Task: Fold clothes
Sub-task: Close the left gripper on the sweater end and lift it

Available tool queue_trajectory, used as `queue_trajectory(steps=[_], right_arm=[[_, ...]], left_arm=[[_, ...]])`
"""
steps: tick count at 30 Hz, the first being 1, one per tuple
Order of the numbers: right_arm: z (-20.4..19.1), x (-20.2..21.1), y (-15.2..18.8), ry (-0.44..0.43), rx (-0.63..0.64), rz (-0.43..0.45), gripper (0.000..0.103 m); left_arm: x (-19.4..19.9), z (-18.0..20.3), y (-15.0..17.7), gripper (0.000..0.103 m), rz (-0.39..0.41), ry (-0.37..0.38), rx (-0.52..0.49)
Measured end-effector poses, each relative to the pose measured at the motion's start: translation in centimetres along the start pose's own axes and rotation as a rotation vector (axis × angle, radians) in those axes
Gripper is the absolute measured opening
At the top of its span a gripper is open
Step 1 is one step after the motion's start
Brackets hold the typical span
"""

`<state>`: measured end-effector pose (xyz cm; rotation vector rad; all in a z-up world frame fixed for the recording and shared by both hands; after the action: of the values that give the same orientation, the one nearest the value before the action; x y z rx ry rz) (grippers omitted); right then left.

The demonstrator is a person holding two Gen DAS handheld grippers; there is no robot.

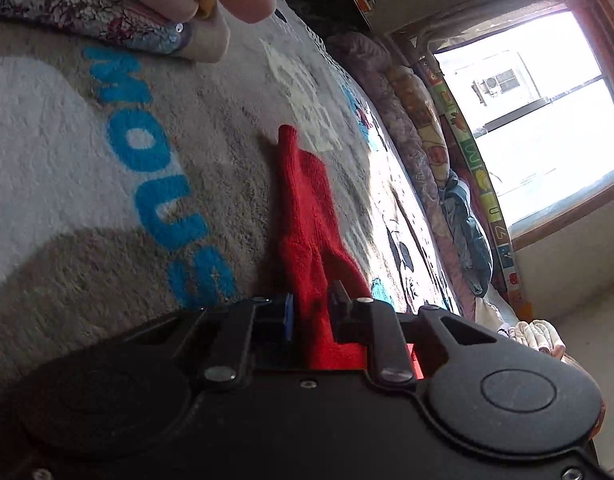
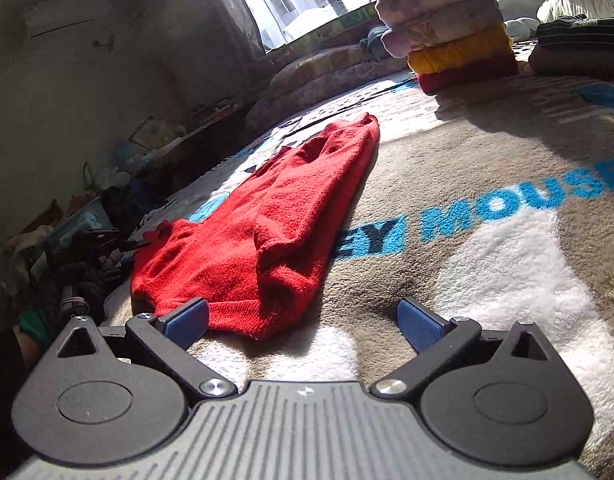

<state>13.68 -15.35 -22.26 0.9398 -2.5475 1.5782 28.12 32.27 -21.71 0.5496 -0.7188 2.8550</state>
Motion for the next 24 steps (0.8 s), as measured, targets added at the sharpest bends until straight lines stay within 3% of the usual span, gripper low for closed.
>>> queue_trajectory(steps=[4,11,17,24], right_arm=[[0.0,-0.1,0.0,-0.002,0.004,0.0,0.101],[0.0,0.0,0.0,-0.006,0.005,-0.004,0.101],[0.3,0.4,-0.5,-0.008,-0.037,-0.007,0.097],[1.5,1.9,-2.1,-0.018,-0.171,0.019,0.088]], left_arm=[[-0.4,0.5,-0.3,0.019,0.018,-0.014,-0.027],[0.0,3.9,0.7,0.006,0.092,-0.056,-0.257],[1.0,9.4,3.0,0.005,0.152,0.008,-0.476],[1.8,14.2,8.4,0.005,0.117,0.071,-0.671]])
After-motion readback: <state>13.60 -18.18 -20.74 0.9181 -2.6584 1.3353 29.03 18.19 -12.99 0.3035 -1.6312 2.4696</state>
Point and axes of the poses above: each gripper's, at about its wrist camera, not at the fingertips, and x roughly against the way its jaws point, z to its right, y to its underside, the point moved 8 cm from there along -x, roughly the way its jaws point, and after that the axes turned 7 degrees about z, right-handed, at the moved point
